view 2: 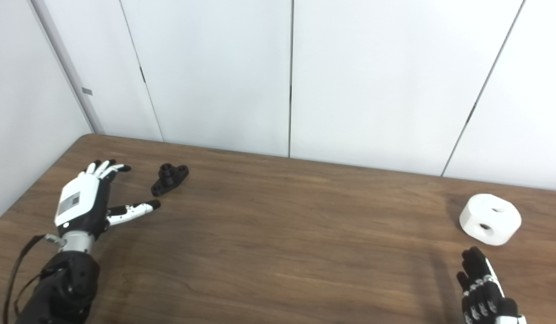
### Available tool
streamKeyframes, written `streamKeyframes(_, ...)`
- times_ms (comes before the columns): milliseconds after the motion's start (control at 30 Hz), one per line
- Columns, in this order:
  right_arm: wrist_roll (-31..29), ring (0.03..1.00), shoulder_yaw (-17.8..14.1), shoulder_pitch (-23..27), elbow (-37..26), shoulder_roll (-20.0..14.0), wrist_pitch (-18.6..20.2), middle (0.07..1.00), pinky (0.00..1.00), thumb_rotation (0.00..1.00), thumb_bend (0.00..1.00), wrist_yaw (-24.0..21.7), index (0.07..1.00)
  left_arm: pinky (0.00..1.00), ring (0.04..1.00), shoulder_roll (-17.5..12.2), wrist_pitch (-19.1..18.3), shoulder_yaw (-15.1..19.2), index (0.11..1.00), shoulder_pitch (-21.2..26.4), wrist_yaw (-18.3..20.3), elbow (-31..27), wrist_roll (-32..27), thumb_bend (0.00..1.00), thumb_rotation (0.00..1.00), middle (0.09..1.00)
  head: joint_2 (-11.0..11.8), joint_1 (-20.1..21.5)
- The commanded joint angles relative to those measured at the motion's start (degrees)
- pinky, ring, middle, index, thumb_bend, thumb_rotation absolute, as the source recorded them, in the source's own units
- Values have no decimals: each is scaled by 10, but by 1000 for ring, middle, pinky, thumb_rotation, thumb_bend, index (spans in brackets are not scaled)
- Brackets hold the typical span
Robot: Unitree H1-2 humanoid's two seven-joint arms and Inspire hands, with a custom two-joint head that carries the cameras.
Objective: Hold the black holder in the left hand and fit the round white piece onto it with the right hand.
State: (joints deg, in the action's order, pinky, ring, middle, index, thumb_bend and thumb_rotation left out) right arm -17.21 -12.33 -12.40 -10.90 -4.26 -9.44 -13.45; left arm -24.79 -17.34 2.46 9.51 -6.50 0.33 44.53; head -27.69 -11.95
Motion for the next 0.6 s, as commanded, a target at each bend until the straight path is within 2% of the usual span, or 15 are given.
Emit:
streamKeyframes(0, -12, 994, 10, -77, 33, 3, -6, 970, 999, 1000, 558, -9, 998, 1000, 1000, -14, -5, 1, 800, 29, -21, 4, 14, 945, 574, 939, -1, 0)
streamKeyframes(200, -17, 976, 9, -75, 39, 7, -17, 957, 1000, 1000, 594, -10, 1000, 1000, 995, -11, -3, -7, 793, 60, -29, 49, 8, 934, 580, 922, -1, 0)
streamKeyframes(333, -37, 989, 14, -78, 41, 0, -21, 974, 1000, 869, 518, -33, 1000, 1000, 987, -2, -5, -14, 767, 80, -36, 69, 3, 905, 552, 906, 1, 4)
streamKeyframes(500, -45, 1000, 11, -75, 51, -5, -22, 1000, 1000, 866, 472, -55, 1000, 1000, 992, 8, -10, -14, 760, 108, -45, 99, -13, 893, 537, 914, -1, 10)
streamKeyframes(567, -44, 1000, 9, -75, 49, -4, -16, 1000, 1000, 763, 464, -55, 1000, 1000, 995, 14, -6, -7, 758, 120, -52, 113, -31, 887, 501, 922, -2, 14)
